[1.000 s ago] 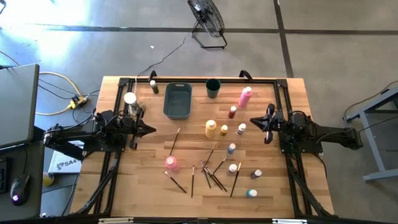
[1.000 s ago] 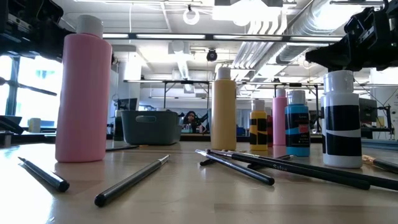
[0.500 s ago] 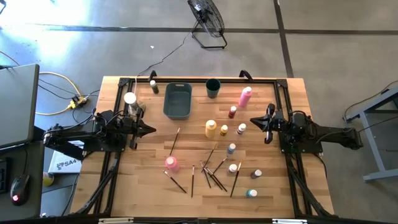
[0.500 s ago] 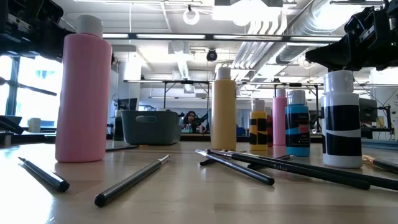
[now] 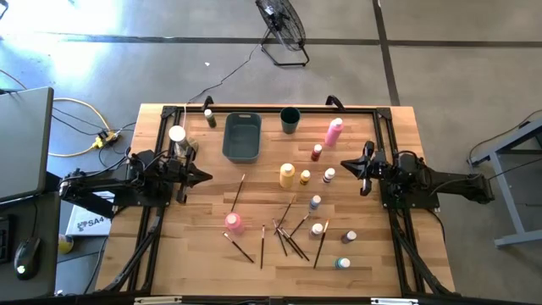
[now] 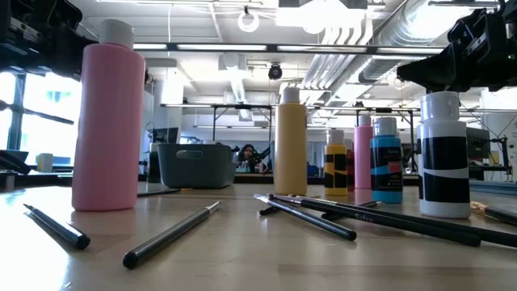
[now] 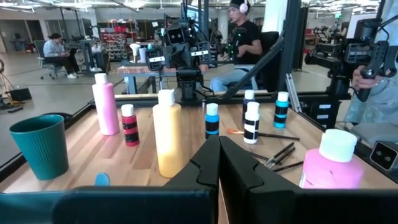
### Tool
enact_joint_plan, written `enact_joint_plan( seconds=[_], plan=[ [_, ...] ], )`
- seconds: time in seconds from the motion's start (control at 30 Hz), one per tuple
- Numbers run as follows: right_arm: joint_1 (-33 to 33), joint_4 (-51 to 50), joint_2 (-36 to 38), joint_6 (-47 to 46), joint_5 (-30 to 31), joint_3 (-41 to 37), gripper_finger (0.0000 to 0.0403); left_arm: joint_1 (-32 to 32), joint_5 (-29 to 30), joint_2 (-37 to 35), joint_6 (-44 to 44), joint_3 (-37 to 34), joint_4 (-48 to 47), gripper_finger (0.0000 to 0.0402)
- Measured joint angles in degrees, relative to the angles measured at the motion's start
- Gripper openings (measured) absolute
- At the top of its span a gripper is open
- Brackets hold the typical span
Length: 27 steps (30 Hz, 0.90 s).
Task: Pick & Place Paint Supplies
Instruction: Put the large pink paint bottle into the green bin
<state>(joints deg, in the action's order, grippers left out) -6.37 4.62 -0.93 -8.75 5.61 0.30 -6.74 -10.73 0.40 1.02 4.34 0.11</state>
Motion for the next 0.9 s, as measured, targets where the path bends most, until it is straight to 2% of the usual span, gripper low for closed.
enact_joint_plan(
  seconds=[0.23, 0.6, 0.9],
  plan=[
    [0.0, 4.74, 0.0, -2.47, -0.48, 0.09, 0.0003, 0.0, 1.17, -0.02, -0.41, 0.0, 1.36, 0.0],
    [0.0, 6.25, -1.66, -3.65, -1.68, 0.7, 0.0003, 0.02, 2.51, -0.02, -3.3, 1.15, 3.09, 0.0],
    [0.0, 16.32, -7.14, -2.74, -5.11, 0.92, 0.0003, 0.01, 4.27, 0.99, -3.8, 2.86, 3.15, 0.0]
  ],
)
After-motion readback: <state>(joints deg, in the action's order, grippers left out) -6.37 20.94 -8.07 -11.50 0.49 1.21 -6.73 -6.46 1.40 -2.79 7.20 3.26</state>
